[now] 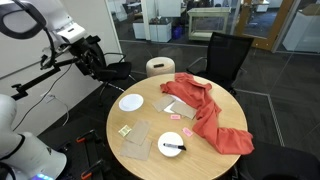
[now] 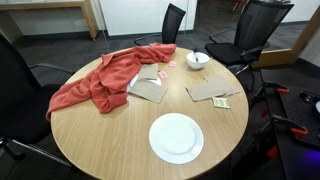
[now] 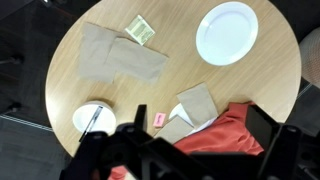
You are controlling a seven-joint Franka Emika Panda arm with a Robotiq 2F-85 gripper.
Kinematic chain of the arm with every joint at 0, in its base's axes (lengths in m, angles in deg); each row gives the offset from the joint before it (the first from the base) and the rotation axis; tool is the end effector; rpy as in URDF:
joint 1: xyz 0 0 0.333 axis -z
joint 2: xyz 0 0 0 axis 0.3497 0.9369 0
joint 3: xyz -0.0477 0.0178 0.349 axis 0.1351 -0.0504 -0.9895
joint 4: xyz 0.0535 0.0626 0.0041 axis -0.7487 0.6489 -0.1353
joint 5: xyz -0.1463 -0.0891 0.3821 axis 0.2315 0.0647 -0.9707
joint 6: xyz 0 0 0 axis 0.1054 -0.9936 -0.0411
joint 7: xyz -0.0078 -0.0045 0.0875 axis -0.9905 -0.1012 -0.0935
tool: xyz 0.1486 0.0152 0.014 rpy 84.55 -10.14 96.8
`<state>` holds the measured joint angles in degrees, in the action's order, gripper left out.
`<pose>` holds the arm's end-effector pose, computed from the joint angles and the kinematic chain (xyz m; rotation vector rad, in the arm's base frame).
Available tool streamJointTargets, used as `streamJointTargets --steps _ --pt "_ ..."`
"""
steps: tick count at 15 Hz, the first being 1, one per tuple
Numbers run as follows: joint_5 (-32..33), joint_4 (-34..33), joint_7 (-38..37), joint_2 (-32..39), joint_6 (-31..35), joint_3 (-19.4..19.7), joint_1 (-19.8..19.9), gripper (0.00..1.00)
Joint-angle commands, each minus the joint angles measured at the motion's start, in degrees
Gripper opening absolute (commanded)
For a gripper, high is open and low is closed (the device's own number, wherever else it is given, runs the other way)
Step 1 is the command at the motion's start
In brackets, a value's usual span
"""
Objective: Take the marker from the white bowl and put it on the table, then return it to the white bowl
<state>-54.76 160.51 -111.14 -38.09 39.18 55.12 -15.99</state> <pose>0.3408 0.0766 0.4752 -2.9734 0.6915 -0.3818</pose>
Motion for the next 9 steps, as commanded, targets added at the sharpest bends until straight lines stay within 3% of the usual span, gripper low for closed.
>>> streamJointTargets --steps 1,9 --pt "4.4 -1.0 -1.3 3.5 3.9 2.1 4.4 1.0" --pt "11.8 0.8 -1.1 12.1 20.9 6.9 11.9 1.0"
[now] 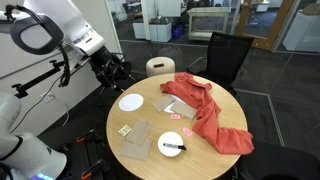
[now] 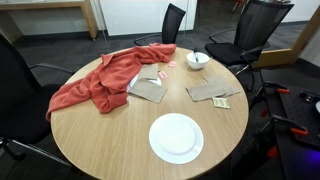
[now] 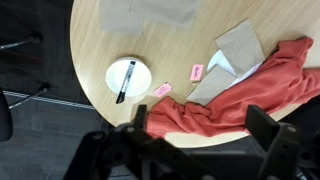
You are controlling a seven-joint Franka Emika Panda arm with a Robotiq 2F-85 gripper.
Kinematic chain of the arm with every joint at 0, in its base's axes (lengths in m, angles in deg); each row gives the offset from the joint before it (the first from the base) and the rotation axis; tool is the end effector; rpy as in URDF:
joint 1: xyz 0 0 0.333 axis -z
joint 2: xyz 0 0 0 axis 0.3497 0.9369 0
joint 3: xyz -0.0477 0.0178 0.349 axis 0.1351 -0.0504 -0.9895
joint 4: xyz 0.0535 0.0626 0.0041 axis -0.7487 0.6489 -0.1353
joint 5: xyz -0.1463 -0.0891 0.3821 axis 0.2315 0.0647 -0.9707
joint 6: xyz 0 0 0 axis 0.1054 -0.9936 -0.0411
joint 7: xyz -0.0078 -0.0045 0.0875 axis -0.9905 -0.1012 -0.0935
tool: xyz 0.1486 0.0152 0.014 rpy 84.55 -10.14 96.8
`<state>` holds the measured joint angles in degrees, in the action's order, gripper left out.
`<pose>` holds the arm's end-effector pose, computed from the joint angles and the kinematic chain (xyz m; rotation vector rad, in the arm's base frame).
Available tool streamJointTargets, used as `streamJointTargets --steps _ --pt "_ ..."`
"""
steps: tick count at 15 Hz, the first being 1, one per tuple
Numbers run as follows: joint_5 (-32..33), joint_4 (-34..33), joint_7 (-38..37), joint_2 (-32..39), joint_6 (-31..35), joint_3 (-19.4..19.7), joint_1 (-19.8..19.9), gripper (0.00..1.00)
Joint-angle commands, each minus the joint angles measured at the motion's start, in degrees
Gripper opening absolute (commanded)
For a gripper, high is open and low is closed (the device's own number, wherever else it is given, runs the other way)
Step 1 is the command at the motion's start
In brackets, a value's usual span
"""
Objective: Take the marker from the white bowl and put it on the table, then return it to the white bowl
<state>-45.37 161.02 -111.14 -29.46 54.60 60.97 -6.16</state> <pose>0.3931 -0.0381 0.4567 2.9307 -0.9536 0.5929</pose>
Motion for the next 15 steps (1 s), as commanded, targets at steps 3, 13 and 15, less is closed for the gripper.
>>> streamJointTargets --steps 3,13,15 --pt "4.0 0.7 -0.9 7.7 11.0 2.6 4.2 1.0" --pt "6.1 0.9 -0.4 13.4 15.5 4.9 6.5 1.0" --pt "6.1 0.9 -0.4 13.4 15.5 4.9 6.5 1.0"
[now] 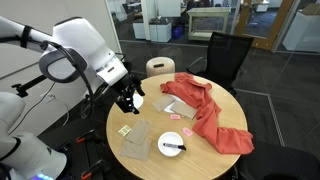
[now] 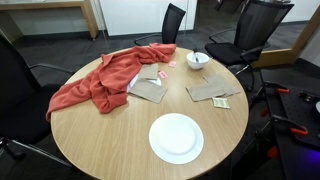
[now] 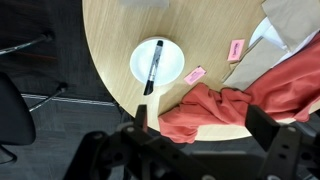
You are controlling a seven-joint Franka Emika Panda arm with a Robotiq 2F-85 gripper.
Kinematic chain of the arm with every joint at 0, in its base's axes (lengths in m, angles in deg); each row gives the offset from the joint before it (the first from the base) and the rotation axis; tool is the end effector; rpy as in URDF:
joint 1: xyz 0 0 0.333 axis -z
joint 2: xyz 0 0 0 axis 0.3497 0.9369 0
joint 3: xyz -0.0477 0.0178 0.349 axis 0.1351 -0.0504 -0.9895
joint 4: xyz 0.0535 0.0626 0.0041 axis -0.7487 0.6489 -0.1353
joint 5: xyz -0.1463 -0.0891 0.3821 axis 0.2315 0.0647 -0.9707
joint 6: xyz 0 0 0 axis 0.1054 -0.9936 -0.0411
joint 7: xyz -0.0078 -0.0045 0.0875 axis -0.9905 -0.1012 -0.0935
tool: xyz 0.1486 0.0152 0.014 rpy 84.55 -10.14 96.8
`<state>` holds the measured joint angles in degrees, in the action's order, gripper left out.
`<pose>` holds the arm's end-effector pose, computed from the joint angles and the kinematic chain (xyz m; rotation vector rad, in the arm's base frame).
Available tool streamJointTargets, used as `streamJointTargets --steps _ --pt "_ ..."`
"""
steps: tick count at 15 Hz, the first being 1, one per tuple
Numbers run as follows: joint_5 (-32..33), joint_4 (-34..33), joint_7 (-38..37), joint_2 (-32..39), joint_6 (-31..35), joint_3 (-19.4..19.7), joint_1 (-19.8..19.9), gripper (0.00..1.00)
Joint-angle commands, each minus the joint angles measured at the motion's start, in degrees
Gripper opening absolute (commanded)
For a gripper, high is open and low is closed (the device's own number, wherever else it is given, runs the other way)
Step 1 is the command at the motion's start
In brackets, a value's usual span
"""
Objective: Take the marker from the white bowl and put it on the table, then return it to the white bowl
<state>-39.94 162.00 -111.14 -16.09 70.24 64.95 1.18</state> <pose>0.4211 -0.1284 0.3899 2.8318 -1.1029 0.6230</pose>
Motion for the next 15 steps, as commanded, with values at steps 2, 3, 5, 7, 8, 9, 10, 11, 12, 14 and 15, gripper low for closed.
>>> streamJointTargets --steps 2,3,5,7,8,9,10,11,12,14,15 --pt "1.8 -1.7 -1.7 3.0 0.0 0.4 0.4 1.0" --pt "2.6 -2.4 -3.3 4.9 0.7 -0.1 1.6 1.0" --pt "5.1 -3.9 -7.1 8.0 0.8 -0.6 3.4 1.0" --pt "7.9 -5.5 -10.5 11.8 0.7 0.3 3.9 1.0" --pt "9.8 -6.3 -12.5 13.7 0.9 0.7 4.1 1.0" --pt "11.7 -7.2 -14.6 15.4 0.9 1.2 4.1 1.0" --pt "13.3 -8.2 -16.5 17.5 0.9 2.1 3.6 1.0" --pt "15.1 -9.2 -18.3 19.3 1.3 3.0 3.0 1.0" --pt "16.5 -10.0 -19.9 21.2 1.8 4.1 2.1 1.0" --pt "18.7 -11.8 -22.4 24.9 3.1 6.6 0.3 1.0" --pt "19.1 -12.5 -22.8 26.9 4.1 8.0 -0.9 1.0"
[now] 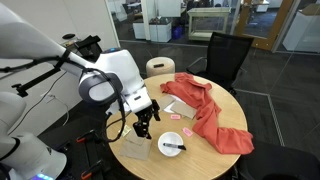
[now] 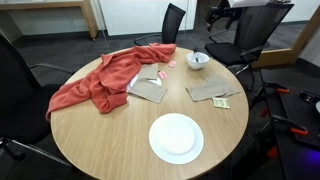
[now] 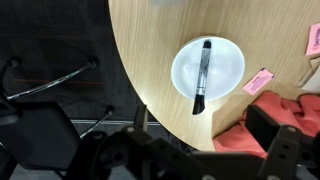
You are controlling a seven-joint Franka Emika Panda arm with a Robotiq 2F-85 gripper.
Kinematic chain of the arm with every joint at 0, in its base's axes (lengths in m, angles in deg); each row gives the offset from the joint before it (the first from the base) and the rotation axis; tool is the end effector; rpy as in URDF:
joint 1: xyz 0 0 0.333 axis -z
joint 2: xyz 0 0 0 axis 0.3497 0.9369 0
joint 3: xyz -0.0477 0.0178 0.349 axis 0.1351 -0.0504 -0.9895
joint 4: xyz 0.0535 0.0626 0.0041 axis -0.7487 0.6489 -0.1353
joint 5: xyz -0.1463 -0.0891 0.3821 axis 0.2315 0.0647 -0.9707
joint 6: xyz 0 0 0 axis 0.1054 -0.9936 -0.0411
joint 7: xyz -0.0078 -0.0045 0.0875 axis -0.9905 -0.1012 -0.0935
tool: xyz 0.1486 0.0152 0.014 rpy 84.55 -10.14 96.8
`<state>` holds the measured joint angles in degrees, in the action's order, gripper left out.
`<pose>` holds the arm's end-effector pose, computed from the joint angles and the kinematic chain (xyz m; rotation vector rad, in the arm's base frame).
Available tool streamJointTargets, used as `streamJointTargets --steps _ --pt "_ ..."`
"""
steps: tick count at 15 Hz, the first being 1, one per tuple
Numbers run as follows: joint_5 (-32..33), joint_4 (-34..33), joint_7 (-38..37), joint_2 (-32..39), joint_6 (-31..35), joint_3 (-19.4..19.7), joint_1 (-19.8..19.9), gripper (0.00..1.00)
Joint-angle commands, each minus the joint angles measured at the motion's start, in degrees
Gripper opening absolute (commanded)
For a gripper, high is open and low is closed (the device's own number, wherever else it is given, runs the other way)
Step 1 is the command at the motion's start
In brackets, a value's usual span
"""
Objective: Take the marker from the white bowl and put it on the table, then return it to the white bowl
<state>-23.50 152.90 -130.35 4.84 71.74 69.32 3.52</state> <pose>0.4624 -0.1972 0.2965 2.6458 -1.3560 0.3800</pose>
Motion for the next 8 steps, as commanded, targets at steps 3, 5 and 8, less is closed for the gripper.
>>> streamJointTargets --steps 3,5,8 --pt "2.3 -5.4 -2.8 11.3 6.5 7.7 -7.1 1.0" --pt "0.4 -6.6 -1.9 14.5 9.0 10.0 -9.9 1.0" --pt "-0.9 -8.3 -1.9 18.5 10.9 13.6 -14.0 1.0"
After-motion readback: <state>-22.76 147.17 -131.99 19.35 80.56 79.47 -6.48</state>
